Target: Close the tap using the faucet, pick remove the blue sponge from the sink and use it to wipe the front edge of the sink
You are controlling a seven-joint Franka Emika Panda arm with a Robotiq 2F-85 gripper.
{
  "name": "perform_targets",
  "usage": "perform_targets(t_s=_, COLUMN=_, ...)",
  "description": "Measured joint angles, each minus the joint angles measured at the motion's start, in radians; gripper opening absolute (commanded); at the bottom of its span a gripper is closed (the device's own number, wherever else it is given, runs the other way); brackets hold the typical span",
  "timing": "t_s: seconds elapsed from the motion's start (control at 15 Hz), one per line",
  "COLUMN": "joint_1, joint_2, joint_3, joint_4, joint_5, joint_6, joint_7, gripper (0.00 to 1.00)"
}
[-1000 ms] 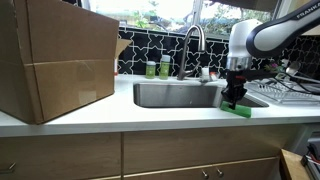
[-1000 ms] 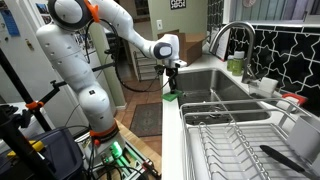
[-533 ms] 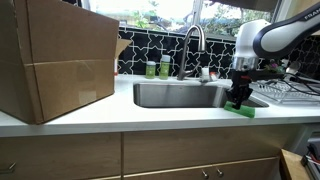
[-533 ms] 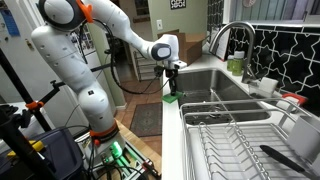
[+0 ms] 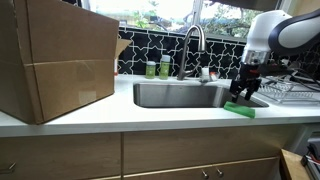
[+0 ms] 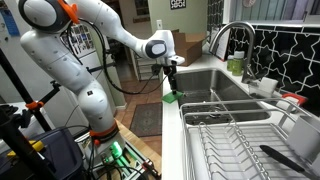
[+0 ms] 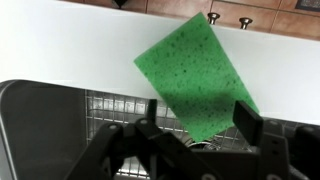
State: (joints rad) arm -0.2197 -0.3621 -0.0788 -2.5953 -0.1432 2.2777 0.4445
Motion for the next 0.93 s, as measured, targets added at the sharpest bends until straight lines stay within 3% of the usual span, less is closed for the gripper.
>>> perform_targets(t_s=0.4, joint_1=-0.014, joint_2=-0.112, joint_3=0.004, joint_4=-0.006, joint_5=-0.003, joint_6=-0.001, joint_7=-0.013, gripper=1.00)
perform_targets(t_s=0.93, joint_1=-0.015, joint_2=-0.123, joint_3=0.007, joint_4=-0.005, joint_5=0.001, joint_6=-0.001, joint_7=-0.014, gripper=1.00)
